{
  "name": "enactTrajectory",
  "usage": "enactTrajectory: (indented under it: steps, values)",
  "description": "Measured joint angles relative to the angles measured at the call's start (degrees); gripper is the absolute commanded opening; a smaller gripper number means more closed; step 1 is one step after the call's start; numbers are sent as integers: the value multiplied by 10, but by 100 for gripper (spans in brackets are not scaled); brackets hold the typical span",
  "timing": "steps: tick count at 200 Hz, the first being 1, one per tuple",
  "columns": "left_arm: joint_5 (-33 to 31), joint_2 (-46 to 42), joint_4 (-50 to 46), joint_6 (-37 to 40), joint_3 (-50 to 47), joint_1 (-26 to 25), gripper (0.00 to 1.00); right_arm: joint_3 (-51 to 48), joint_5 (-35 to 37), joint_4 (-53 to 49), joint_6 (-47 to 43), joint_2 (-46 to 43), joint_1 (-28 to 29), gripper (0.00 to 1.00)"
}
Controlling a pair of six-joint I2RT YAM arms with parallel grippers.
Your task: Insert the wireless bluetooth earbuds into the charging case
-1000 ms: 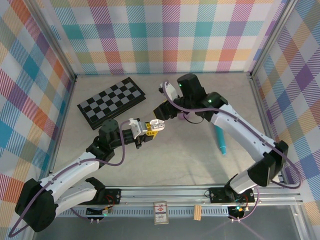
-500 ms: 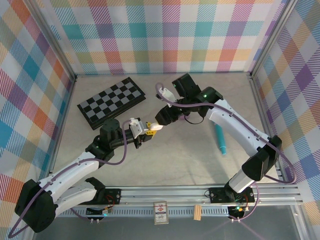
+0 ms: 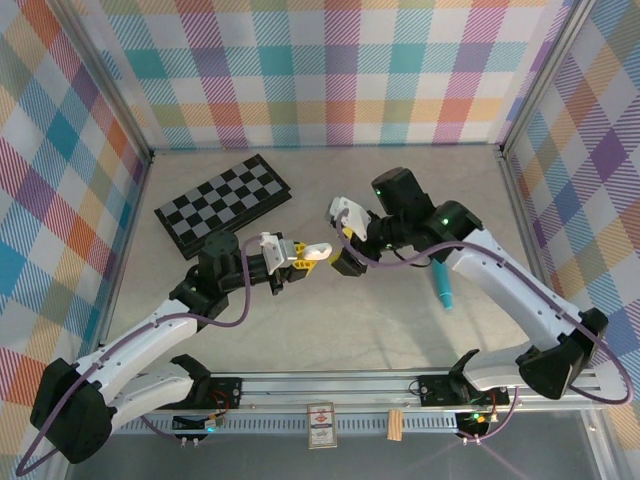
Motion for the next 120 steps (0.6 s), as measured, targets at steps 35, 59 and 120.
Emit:
enactTrajectory:
  steps: [35, 59, 120]
  values:
    - [20, 0, -14, 0, 2, 0, 6, 0, -15, 16, -114, 2, 5, 70]
    - [29, -1, -18, 0, 7, 0, 6, 6, -30, 16, -156, 23, 6, 64]
    - [28, -2, -19, -2, 7, 0, 6, 12, -52, 11, -187, 55, 6, 27]
